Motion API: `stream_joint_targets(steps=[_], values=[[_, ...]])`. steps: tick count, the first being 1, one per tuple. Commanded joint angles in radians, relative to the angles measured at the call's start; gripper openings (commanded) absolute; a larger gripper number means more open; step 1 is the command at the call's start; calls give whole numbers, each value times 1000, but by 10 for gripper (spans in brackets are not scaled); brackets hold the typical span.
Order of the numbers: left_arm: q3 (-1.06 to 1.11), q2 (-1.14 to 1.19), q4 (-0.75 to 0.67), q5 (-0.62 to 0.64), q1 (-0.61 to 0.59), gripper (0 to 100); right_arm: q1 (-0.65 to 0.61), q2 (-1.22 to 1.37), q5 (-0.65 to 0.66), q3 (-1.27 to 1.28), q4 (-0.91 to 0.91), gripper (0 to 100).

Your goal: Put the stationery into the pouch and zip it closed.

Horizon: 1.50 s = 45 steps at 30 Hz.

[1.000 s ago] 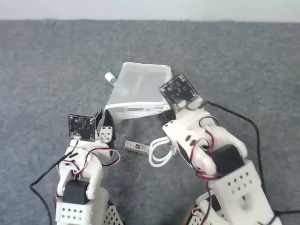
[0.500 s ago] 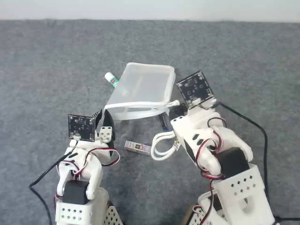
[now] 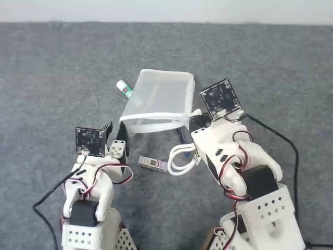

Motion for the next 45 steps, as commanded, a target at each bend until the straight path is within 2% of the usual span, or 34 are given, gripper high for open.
stream_joint_targets(steps=[1, 18, 22, 32, 36, 45], values=[[-8, -26, 18, -9, -8, 232, 19, -38, -3, -12, -27, 6], [-61, -26, 35, -5, 3, 232, -33, -38, 26, 5, -28, 6], [-90, -25, 80, -5, 54, 232, -33, -38, 26, 5, -28, 6], [-91, -15, 61, -5, 58, 235, -33, -38, 26, 5, -28, 6], [-151, 120, 21, -5, 58, 235, -33, -38, 26, 5, -28, 6], [-305, 624, -140, -5, 58, 235, -31, -38, 26, 5, -28, 6]])
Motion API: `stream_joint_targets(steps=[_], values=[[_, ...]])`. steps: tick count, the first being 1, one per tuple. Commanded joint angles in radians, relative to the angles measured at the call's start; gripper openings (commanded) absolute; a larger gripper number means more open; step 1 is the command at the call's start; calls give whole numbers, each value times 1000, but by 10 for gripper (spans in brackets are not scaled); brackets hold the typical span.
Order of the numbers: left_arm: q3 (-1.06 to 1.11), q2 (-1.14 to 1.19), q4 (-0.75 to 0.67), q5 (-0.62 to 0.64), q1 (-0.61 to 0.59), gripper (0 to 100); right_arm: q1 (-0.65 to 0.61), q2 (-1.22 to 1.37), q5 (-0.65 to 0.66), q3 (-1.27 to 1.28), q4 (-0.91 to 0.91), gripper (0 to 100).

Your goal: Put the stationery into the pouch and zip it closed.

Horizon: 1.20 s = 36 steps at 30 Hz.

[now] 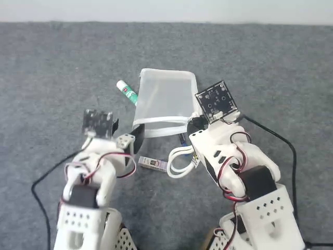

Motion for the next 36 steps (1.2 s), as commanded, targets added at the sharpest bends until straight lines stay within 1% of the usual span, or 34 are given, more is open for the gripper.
stream_joint_targets(steps=[1, 7, 12, 16, 18, 22, 24, 27, 29, 33, 36], values=[[-102, 193, -78, -2, 3, 235, -7, -31, 12, -12, -28, 6], [-162, 362, -135, 0, -41, 227, -5, -31, 12, -12, -28, 6], [-193, 385, -132, 14, -44, 115, -4, -31, 12, -12, -28, 6], [-211, 368, -129, 12, -43, 48, -5, -28, 12, -12, -28, 6], [-240, 365, -98, 9, -46, 17, -7, -27, 12, -12, -28, 6], [-343, 394, 51, -55, -37, 9, -7, -28, 12, -12, -25, 18], [-395, 434, 83, -41, -46, 9, -5, -25, 8, -11, -19, 87], [-473, 520, 118, -9, -46, 9, -4, -22, 11, 6, -21, 222], [-536, 583, 155, 3, -46, 9, -2, -21, 12, 15, -21, 274], [-667, 678, 239, 12, -48, 9, -2, -21, 12, 18, -25, 241], [-754, 707, 290, 28, -48, 9, -1, -19, 12, 18, -27, 221]])
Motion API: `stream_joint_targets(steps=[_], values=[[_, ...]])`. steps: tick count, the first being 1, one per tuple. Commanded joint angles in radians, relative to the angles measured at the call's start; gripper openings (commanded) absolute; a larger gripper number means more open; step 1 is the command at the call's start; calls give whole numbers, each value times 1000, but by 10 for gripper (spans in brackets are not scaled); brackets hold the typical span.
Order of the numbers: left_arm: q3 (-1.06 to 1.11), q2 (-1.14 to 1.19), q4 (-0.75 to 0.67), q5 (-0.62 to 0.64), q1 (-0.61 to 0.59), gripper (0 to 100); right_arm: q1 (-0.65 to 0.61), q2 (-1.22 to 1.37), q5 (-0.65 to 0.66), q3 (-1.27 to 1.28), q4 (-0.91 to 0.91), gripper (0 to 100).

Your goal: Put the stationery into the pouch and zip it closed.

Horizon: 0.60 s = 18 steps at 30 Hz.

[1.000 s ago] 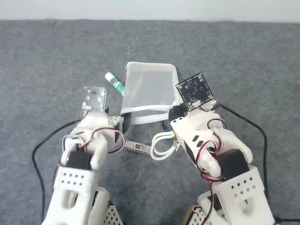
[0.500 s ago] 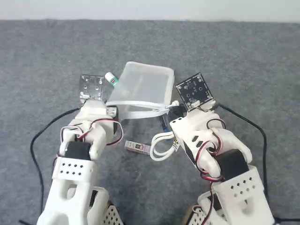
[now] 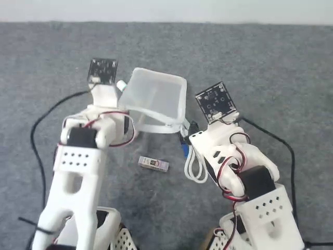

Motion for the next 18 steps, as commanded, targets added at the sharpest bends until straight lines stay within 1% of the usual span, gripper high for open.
stream_joint_targets(steps=[1, 3, 5, 11, 15, 18], values=[[-150, 9, 58, 26, -5, 9, -1, -19, 11, -8, -21, 224], [-208, 8, 98, 49, -6, 9, -1, -18, 12, -8, -21, 223], [-278, 15, 149, 64, -40, 9, 4, 1, 12, -9, -21, 223], [-437, 66, 253, 114, -199, 9, 64, 182, 12, -74, -38, 223], [-484, 100, 279, 114, -285, 9, 68, 343, 17, -130, -45, 223], [-490, 101, 282, 120, -342, 9, 68, 466, 55, -183, -45, 221]])
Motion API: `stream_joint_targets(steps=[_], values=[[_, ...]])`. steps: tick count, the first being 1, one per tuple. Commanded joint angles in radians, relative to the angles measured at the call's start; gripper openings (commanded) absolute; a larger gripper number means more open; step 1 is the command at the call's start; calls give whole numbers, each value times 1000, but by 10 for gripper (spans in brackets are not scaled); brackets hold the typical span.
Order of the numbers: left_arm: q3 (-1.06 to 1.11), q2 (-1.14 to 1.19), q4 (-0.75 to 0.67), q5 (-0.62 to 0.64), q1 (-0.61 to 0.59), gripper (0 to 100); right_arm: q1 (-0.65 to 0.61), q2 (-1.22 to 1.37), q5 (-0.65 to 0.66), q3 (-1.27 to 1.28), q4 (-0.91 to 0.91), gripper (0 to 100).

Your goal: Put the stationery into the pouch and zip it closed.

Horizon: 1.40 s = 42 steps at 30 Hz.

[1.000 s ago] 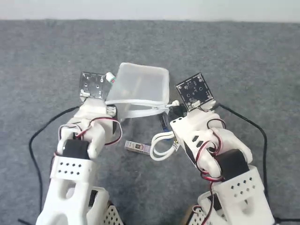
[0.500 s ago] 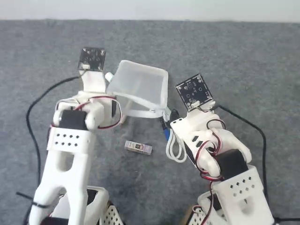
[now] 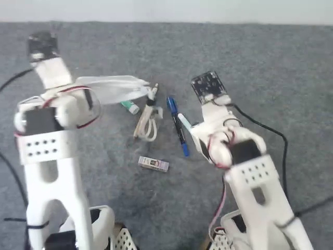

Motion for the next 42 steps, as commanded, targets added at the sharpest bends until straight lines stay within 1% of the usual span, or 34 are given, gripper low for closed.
stream_joint_targets(steps=[1, 9, 14, 16, 26, 31, 36, 42], values=[[-68, -9, 12, 21, -58, 9, 12, 139, 35, -117, -22, 221], [-50, -9, 46, 21, -149, 9, 5, 470, 40, -290, -22, 221], [-1, -9, 34, 20, -158, 9, 2, 641, 41, -405, -18, 221], [8, -11, 29, 20, -158, 9, 2, 697, 61, -451, -15, 221], [12, -8, 35, 21, -157, 9, -35, 908, 75, -606, -13, 219], [19, -5, 29, 21, -155, 9, -33, 993, 75, -671, -16, 158], [41, -9, 8, 23, -152, 9, -33, 1076, 75, -723, -10, 156], [41, -9, 9, 23, -152, 9, -33, 1156, 75, -801, 58, 144]])
